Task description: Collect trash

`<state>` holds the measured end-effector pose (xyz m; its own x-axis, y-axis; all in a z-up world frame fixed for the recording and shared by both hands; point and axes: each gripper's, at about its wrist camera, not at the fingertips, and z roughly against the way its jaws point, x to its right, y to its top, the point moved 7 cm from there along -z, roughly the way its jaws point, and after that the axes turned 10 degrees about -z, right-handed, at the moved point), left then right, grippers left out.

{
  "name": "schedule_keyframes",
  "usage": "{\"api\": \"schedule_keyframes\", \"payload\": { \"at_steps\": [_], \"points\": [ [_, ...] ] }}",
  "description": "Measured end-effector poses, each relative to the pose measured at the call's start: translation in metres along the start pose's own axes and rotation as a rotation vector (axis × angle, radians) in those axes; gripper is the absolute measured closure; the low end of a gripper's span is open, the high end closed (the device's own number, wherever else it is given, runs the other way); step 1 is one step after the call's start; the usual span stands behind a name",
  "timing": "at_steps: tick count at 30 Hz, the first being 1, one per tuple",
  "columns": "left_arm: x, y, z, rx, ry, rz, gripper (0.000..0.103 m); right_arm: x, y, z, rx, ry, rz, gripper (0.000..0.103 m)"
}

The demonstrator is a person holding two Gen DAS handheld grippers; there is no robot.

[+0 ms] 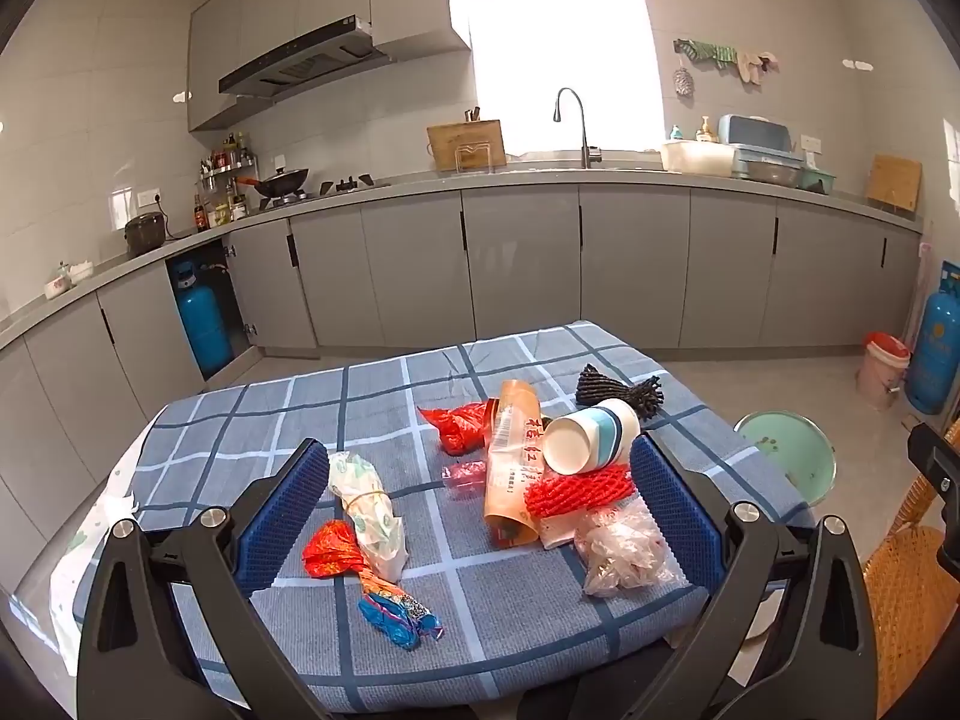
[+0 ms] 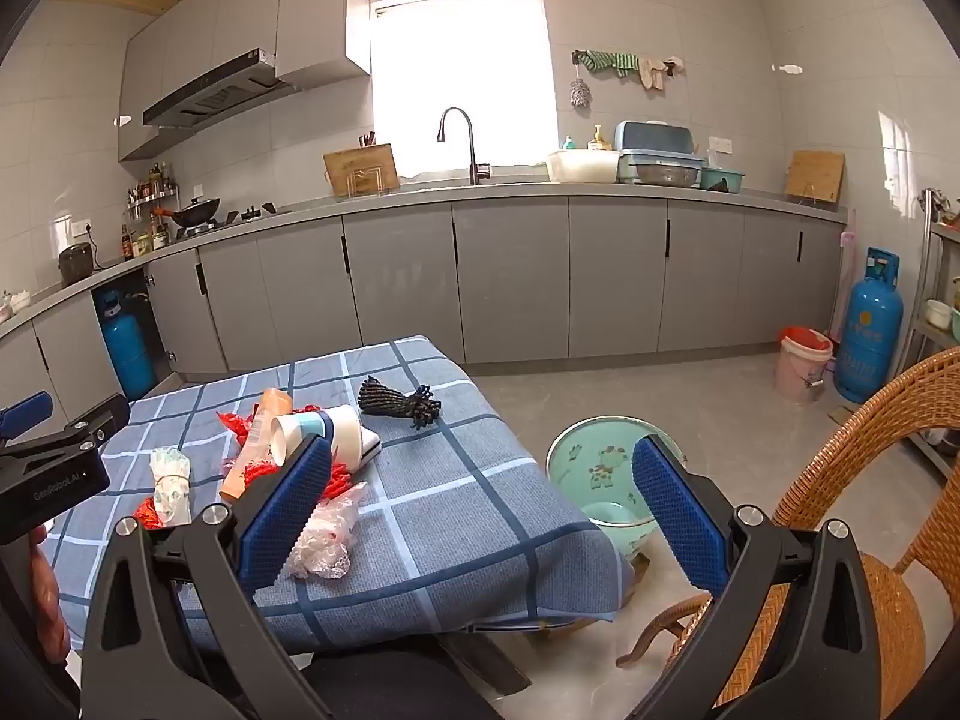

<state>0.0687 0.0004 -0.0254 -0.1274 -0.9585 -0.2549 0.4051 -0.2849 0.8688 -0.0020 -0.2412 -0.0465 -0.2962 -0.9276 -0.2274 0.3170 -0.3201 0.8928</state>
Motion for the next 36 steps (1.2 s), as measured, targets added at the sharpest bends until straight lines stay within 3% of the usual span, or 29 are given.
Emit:
{"api": "schedule_keyframes", "payload": {
  "at_steps": [36],
  "points": [
    [0.003, -0.002, 0.012, 0.018, 0.009, -0.005, 0.004, 0.003, -0.006, 0.0, -0.009, 0.007, -0.011, 0.005]
  ]
}}
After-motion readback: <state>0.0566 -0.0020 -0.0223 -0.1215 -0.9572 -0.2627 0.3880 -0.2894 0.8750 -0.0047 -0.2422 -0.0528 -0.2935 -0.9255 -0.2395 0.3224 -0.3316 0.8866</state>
